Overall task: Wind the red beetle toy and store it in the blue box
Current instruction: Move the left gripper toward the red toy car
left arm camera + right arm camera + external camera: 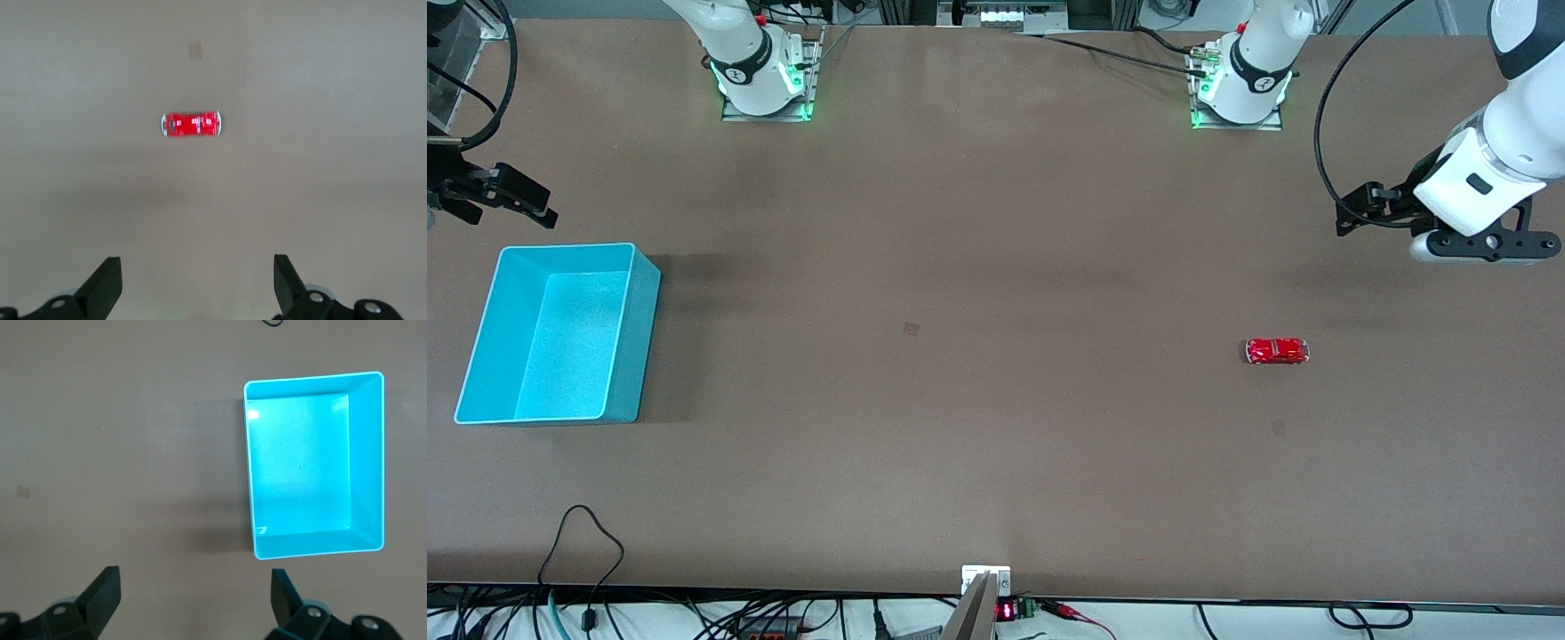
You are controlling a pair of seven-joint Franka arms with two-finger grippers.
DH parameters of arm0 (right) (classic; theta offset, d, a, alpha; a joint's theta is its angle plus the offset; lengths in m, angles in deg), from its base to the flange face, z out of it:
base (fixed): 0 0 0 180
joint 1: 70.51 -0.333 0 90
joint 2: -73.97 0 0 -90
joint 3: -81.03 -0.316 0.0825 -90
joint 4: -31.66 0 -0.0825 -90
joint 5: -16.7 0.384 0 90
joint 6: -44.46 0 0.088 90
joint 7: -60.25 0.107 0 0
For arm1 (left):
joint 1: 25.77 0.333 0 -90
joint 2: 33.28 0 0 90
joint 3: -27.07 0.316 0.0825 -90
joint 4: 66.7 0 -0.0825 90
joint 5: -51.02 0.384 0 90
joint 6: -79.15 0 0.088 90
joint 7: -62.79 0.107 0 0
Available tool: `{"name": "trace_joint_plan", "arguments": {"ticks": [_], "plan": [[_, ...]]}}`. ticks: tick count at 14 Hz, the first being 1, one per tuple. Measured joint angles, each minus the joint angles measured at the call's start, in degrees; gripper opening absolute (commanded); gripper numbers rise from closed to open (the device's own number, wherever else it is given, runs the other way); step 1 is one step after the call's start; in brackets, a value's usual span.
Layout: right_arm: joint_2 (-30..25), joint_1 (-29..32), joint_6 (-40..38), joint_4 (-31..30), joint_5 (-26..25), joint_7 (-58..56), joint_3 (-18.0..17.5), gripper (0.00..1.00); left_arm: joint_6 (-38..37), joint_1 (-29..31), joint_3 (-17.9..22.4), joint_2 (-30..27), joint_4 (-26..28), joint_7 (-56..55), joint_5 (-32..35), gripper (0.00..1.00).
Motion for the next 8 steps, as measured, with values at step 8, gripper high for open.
{"name": "trace_joint_plan", "arguments": {"ticks": [8], "plan": [[0.0,0.0,0.15,0.0,0.0,0.0,0.01,1.0,-9.81,-0.66,-0.72,1.57,-0.02,16.78,-0.02,1.0]]}}
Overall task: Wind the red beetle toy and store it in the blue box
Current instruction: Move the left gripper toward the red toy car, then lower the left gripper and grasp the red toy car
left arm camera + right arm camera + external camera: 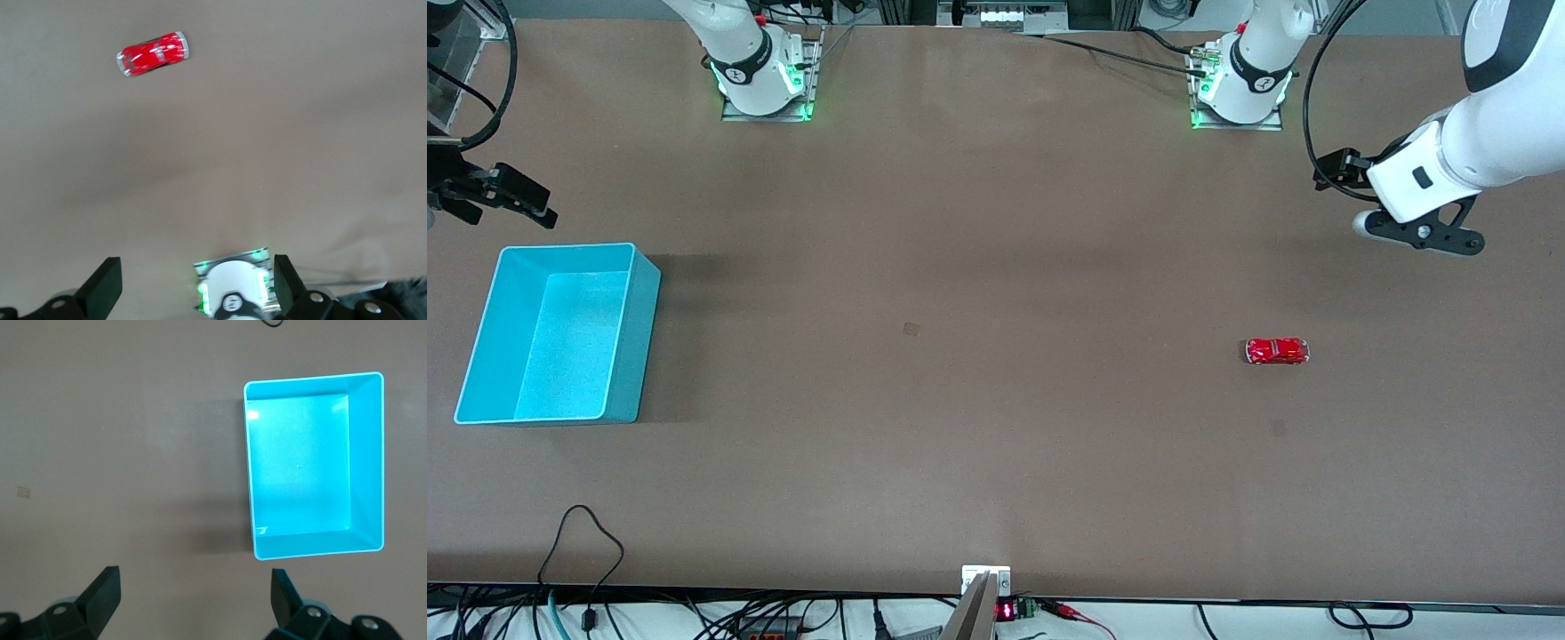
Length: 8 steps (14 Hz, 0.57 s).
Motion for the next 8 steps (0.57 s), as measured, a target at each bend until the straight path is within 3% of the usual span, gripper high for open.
{"name": "trace_joint_plan", "arguments": {"ticks": [4,8], "plan": [[0.0,0.0,0.08,0.0,0.0,0.0,0.0,1.0,4.84,0.5,0.08,3.52,0.19,17.32,0.62,1.0],[0.0,0.0,0.15,0.0,0.0,0.0,0.01,1.0,17.47,4.62,0.21,10.45,2.01,36.35,1.4,1.0]]}}
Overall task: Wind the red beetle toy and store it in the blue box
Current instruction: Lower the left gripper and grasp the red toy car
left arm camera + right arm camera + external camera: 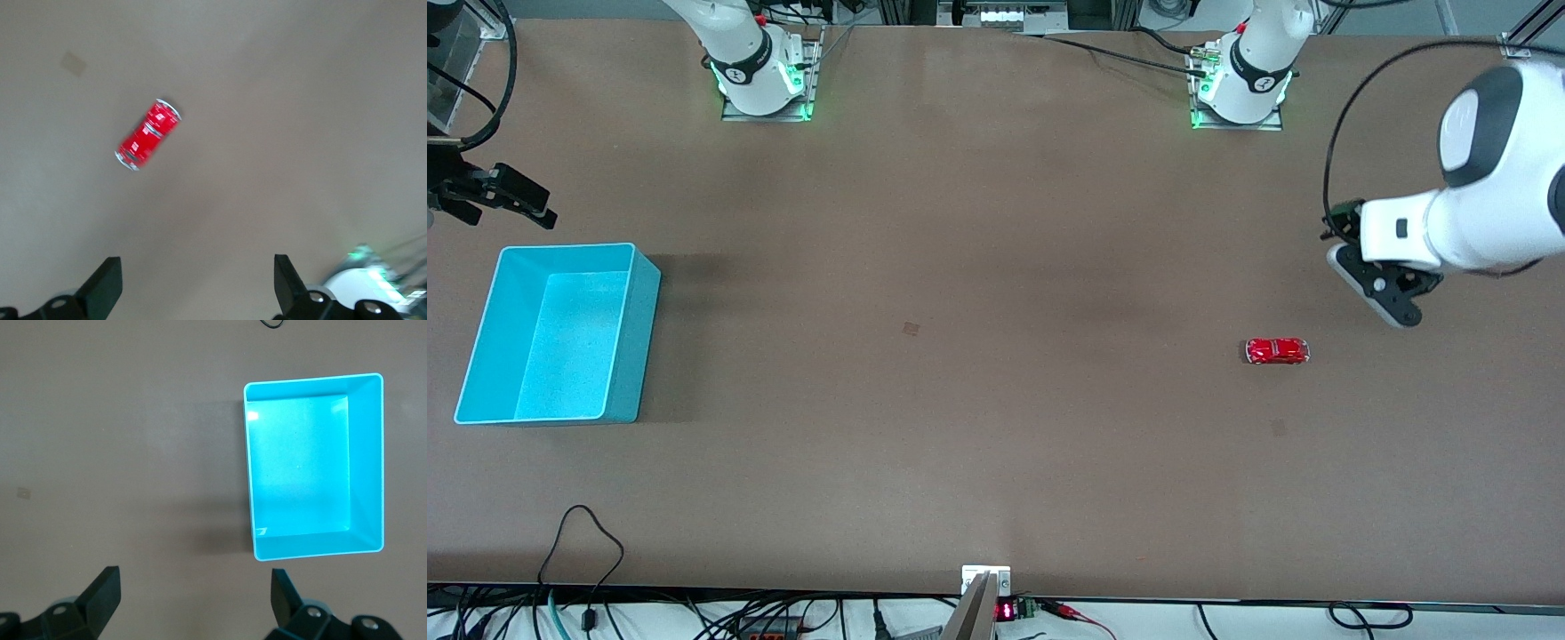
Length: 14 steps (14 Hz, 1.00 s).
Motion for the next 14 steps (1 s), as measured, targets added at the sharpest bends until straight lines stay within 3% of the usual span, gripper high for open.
{"name": "trace_joint_plan", "arguments": {"ticks": [5,8,11,14], "plan": [[0.01,0.0,0.17,-0.01,0.0,0.0,0.03,1.0,19.65,2.87,-0.01,9.47,3.77,22.66,1.99,1.0],[0.04,0.0,0.47,-0.02,0.0,0.0,0.04,1.0,31.1,2.03,-0.31,10.46,8.96,29.28,5.73,1.0],[0.34,0.01,0.86,-0.02,0.0,0.01,0.08,1.0,37.69,1.56,-0.33,10.5,13.96,32.46,5.99,1.0],[0.49,0.01,0.98,-0.02,0.0,0.01,0.09,1.0,39.48,1.56,-0.34,11.04,16.25,33.23,6.01,1.0]]}}
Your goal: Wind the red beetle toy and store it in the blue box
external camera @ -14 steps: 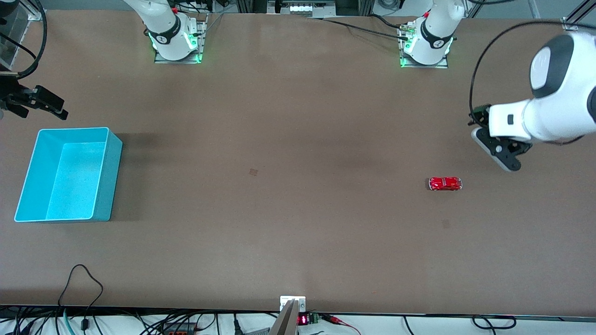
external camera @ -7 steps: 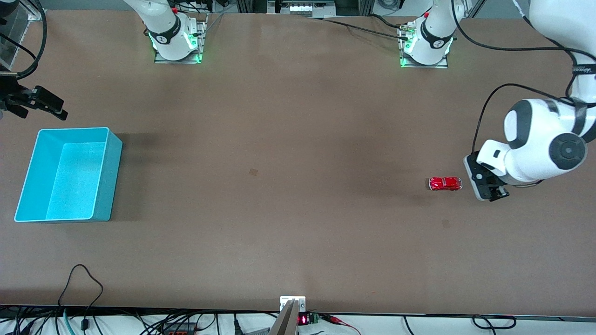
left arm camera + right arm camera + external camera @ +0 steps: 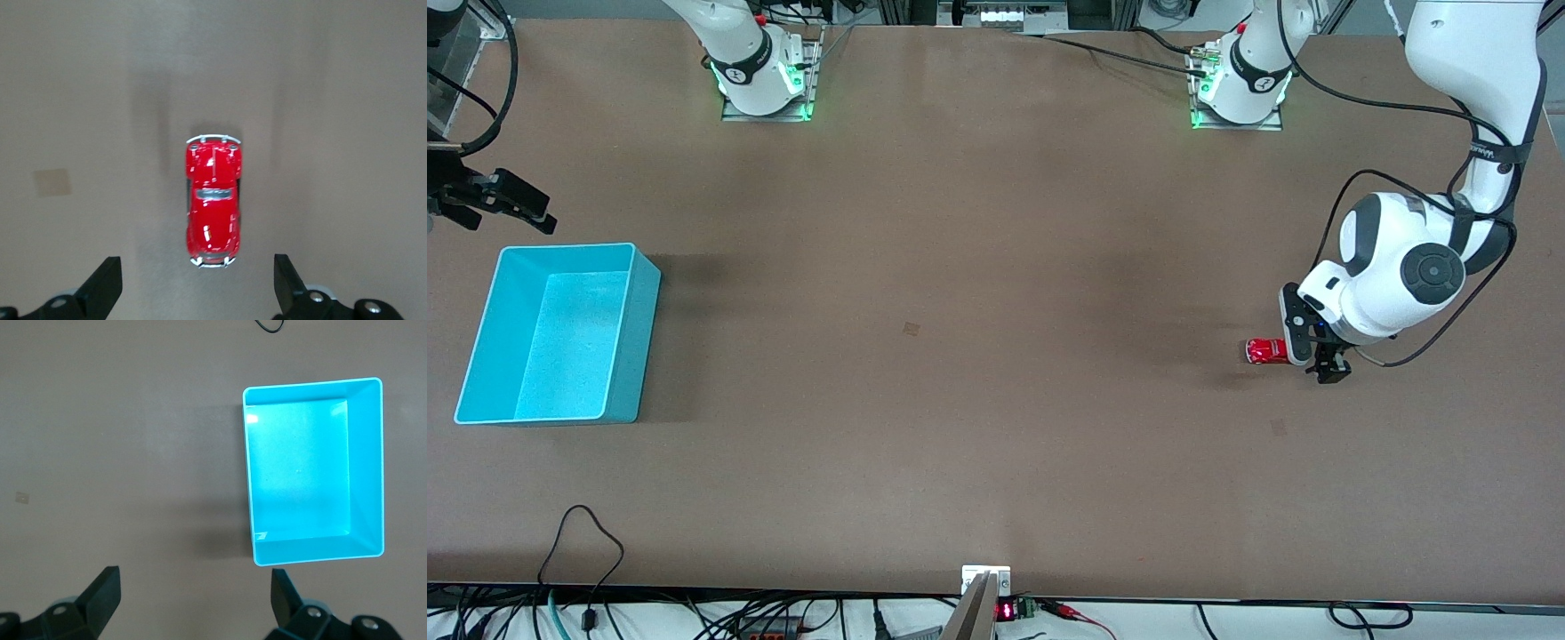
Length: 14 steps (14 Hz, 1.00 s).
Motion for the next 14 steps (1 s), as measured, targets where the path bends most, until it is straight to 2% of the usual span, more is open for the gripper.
{"name": "trace_joint_plan", "arguments": {"ticks": [7,10,12,14], "plan": [[0.0,0.0,0.05,0.0,0.0,0.01,0.07,1.0,7.37,0.12,-0.41,3.41,2.69,0.26,0.0,0.94],[0.01,0.01,0.05,0.0,0.0,0.01,0.1,1.0,7.54,0.16,-0.41,4.06,2.69,0.3,0.0,0.7],[0.01,0.02,0.05,0.0,0.0,0.01,0.11,1.0,7.54,0.16,-0.42,4.07,2.69,0.43,0.01,0.49],[0.02,0.04,0.05,0.0,0.0,0.01,0.14,1.0,7.57,0.09,-0.6,4.07,2.68,2.41,0.03,0.37]]}}
